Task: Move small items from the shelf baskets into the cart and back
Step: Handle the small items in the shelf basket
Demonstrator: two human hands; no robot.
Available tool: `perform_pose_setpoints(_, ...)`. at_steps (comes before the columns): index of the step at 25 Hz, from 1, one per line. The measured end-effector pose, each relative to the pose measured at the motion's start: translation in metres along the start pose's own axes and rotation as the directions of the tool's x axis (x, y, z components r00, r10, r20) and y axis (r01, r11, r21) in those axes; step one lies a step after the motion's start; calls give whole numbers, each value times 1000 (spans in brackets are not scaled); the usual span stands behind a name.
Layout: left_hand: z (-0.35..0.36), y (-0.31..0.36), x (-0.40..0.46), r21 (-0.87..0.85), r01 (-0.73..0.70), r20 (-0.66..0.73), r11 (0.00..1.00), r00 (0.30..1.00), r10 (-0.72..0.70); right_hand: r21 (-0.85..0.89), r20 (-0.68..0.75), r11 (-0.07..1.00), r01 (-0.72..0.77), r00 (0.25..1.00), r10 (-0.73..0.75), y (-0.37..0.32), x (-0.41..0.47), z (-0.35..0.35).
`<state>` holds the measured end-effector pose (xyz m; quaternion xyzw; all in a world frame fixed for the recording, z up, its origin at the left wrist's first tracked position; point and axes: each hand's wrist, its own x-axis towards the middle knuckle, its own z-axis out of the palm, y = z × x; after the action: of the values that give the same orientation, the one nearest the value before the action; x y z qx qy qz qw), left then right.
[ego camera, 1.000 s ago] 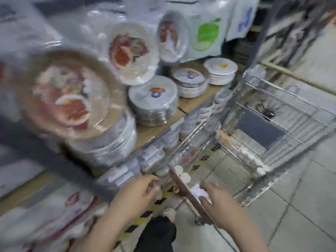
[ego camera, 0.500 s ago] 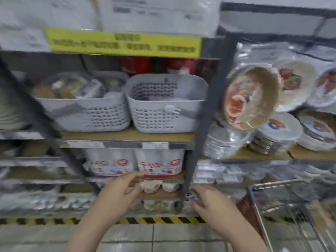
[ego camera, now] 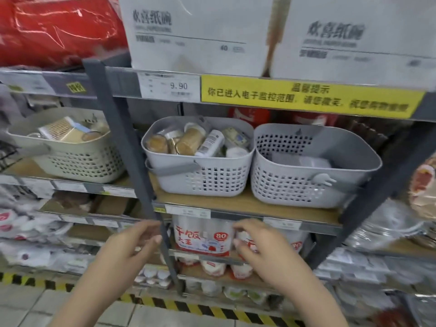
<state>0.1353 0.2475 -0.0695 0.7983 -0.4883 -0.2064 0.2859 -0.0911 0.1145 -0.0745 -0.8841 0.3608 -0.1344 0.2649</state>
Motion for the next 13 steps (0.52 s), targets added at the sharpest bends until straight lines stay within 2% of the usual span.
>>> perform_pose_setpoints(7,-21,48,66,10,-265,-157,964,952,263,31,-133,996,86,988,-81,-11,50,-46)
perform_pose_setpoints(11,-29,84,113,206,-347,-290,915,871,396,57,-194,993,107,976,-94,-11,82,-67)
perform_pose_setpoints(13,-31,94,150,358,-282,-289,890,873,393,60,-215,990,125,971,-110,-8,98,-71)
